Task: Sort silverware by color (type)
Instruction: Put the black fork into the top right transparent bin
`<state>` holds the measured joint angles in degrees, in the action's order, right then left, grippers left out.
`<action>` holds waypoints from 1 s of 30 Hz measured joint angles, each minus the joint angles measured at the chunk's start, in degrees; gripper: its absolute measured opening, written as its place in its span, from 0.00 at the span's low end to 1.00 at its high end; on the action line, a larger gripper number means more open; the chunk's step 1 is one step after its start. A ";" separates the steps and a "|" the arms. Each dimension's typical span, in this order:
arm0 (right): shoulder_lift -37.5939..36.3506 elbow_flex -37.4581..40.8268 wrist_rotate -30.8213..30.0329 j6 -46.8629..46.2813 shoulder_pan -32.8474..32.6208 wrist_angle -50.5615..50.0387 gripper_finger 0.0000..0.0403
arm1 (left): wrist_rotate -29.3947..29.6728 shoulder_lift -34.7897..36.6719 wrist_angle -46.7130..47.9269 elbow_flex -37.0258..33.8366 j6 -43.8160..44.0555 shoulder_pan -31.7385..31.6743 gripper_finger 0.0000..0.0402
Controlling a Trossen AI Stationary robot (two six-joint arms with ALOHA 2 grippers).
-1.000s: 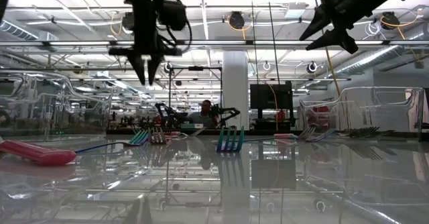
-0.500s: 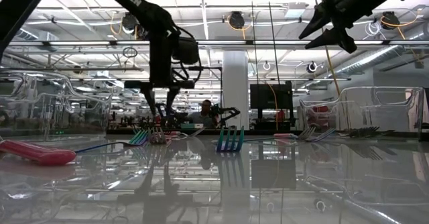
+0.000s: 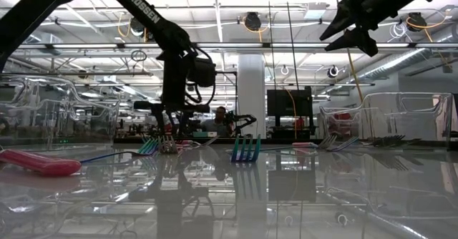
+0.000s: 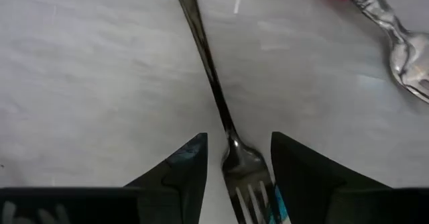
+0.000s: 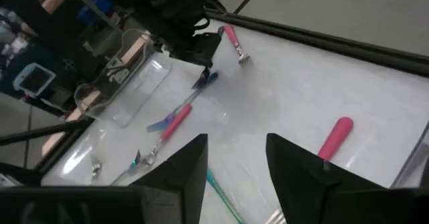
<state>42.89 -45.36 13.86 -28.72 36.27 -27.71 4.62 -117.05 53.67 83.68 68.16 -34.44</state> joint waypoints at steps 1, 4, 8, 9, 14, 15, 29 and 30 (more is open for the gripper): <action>-0.01 0.00 0.25 0.46 0.00 -0.30 0.36 | 0.01 -0.03 0.00 0.00 0.02 -0.06 0.41; -0.01 0.00 2.83 1.76 0.00 -1.35 0.36 | 0.62 0.00 0.05 0.00 -0.11 -0.37 0.40; -0.01 0.00 5.94 3.63 0.00 -2.29 0.36 | 1.31 0.00 -0.20 0.00 0.16 -1.67 0.34; -0.01 0.00 6.61 4.23 0.00 -2.56 0.36 | 1.37 0.00 -0.41 0.00 0.12 -1.93 0.32; -0.01 0.00 10.54 7.72 0.00 -3.91 0.36 | 1.42 -0.08 -0.78 0.00 0.13 -2.78 0.23; -0.01 0.00 10.85 8.46 0.00 -4.20 0.36 | 1.39 -0.49 -0.77 0.00 0.47 -2.74 0.23; -0.25 0.00 14.92 10.39 0.00 -4.33 0.36 | 1.53 -2.93 1.44 0.22 6.50 -0.25 0.20; -0.26 0.00 14.91 10.39 0.00 -4.30 0.36 | 1.52 -2.96 1.34 0.20 6.29 -0.24 0.18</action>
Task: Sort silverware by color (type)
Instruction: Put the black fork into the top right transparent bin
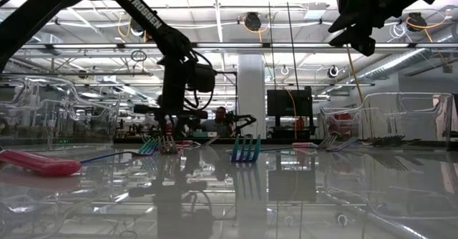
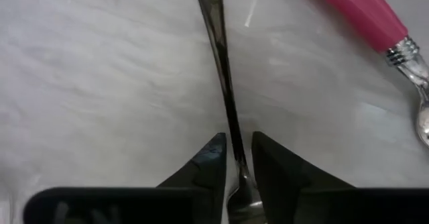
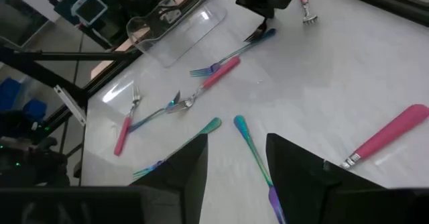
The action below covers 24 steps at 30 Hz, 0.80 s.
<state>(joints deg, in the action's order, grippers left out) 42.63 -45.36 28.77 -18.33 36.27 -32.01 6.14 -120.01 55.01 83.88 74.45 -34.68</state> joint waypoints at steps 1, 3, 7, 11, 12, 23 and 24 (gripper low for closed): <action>0.00 0.01 0.00 -0.01 0.00 0.00 0.36 | -0.05 0.00 -0.07 0.00 -0.40 -0.02 0.15; 0.00 0.00 -0.02 -0.01 0.00 0.03 0.36 | -0.09 -0.02 -0.22 0.00 -1.41 -0.04 0.10; 0.04 0.00 -0.25 0.00 0.00 0.76 0.36 | -0.32 0.33 -0.23 -0.07 -5.05 -0.06 0.02; 0.02 0.00 -2.38 -1.63 0.00 0.98 0.36 | -0.97 1.93 1.30 -0.49 -8.93 -0.04 0.02; 0.02 0.00 -3.32 -2.43 0.00 1.20 0.36 | -1.20 2.59 2.27 -0.64 -9.74 0.01 0.02; 1.08 0.00 -7.66 -14.23 0.00 11.62 0.36 | 0.71 16.40 2.75 -0.42 -19.63 1.67 0.01; 1.29 0.00 -8.36 -15.26 0.00 12.61 0.36 | 0.83 17.77 2.43 -0.42 -21.01 1.90 0.01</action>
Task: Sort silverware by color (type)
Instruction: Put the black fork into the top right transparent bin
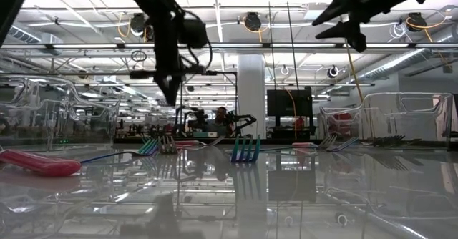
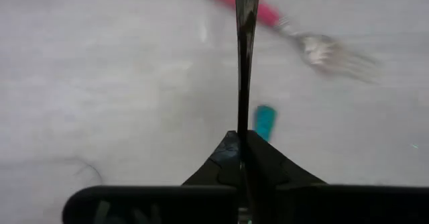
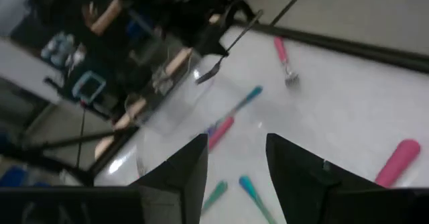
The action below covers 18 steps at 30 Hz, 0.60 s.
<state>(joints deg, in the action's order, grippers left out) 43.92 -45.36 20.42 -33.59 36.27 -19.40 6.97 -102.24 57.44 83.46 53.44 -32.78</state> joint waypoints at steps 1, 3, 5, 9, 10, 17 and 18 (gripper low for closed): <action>0.25 0.00 -0.80 -1.06 0.00 1.04 0.36 | 0.11 1.31 -0.54 0.00 -1.60 0.33 0.01; 0.86 0.00 -1.40 -2.73 0.00 3.04 0.36 | 0.29 4.12 -1.71 0.00 -4.62 0.91 0.01; 1.69 0.00 -2.19 -4.30 0.00 4.53 0.36 | 0.33 6.95 -3.40 0.02 -8.78 1.94 0.01; 3.69 0.00 -1.32 -7.90 0.00 9.32 0.36 | 0.35 12.31 -7.22 0.09 -17.86 4.52 0.01; 4.36 0.00 -0.86 -8.86 0.00 10.78 0.36 | 0.37 13.51 -8.23 0.11 -20.14 5.41 0.01; 10.03 0.00 -0.86 -22.58 -0.73 26.63 0.36 | 0.60 19.96 -10.84 0.15 -39.12 12.47 0.01; 10.84 -0.09 -1.00 -23.87 -1.19 29.39 0.36 | 0.62 20.50 -10.82 0.15 -40.46 13.33 0.01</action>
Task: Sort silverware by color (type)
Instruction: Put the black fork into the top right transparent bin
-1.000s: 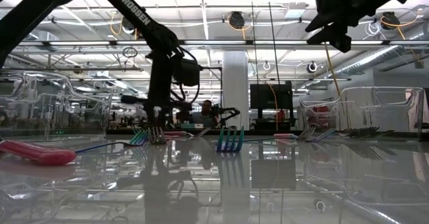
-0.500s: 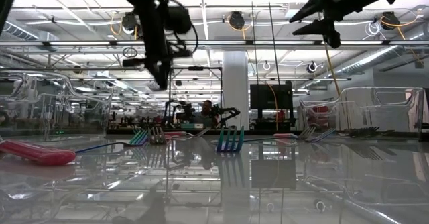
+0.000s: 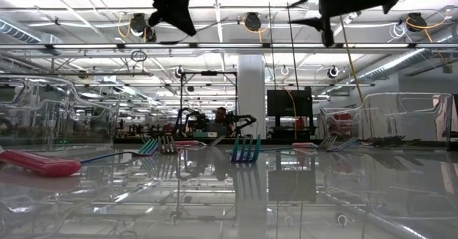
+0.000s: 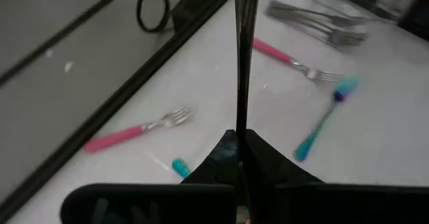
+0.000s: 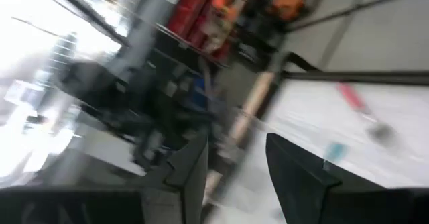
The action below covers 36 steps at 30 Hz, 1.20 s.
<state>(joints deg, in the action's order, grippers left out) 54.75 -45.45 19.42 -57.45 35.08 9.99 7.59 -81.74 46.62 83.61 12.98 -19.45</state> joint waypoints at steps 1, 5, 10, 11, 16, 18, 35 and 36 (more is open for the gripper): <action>0.70 -0.43 -0.21 -0.63 -0.46 1.79 0.36 | 0.07 0.40 -0.03 0.01 -1.24 0.84 0.01; 4.02 -5.78 -2.70 -0.35 -3.13 1.35 0.36 | 0.17 1.20 -0.03 0.02 -6.04 3.86 0.01; 9.26 -17.64 -3.54 -1.72 -5.89 -13.10 0.36 | 0.21 1.18 -0.06 0.02 -13.67 7.30 0.01; 10.42 -20.68 -4.32 -3.61 -6.22 -19.78 0.36 | 0.31 1.18 -0.11 0.02 -15.52 7.91 0.01; 15.44 -32.15 -4.32 -5.36 -6.31 -39.70 0.36 | 2.46 1.18 -0.12 0.02 -18.72 9.63 0.01; 16.34 -35.14 -3.93 -4.73 -6.30 -40.96 0.36 | 2.52 1.18 -0.14 0.02 -18.72 9.58 0.01; 23.52 -40.11 -1.27 4.02 -10.26 -36.27 0.38 | 4.63 1.18 -0.36 0.02 -7.57 9.60 0.01; 23.61 -40.11 -1.29 5.47 -10.69 -34.81 0.38 | 5.02 1.18 -0.55 0.02 -5.66 9.60 0.01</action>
<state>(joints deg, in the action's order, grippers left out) 78.37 -85.56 18.13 -51.98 24.39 -24.82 12.61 -80.55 46.07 83.64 7.32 -9.85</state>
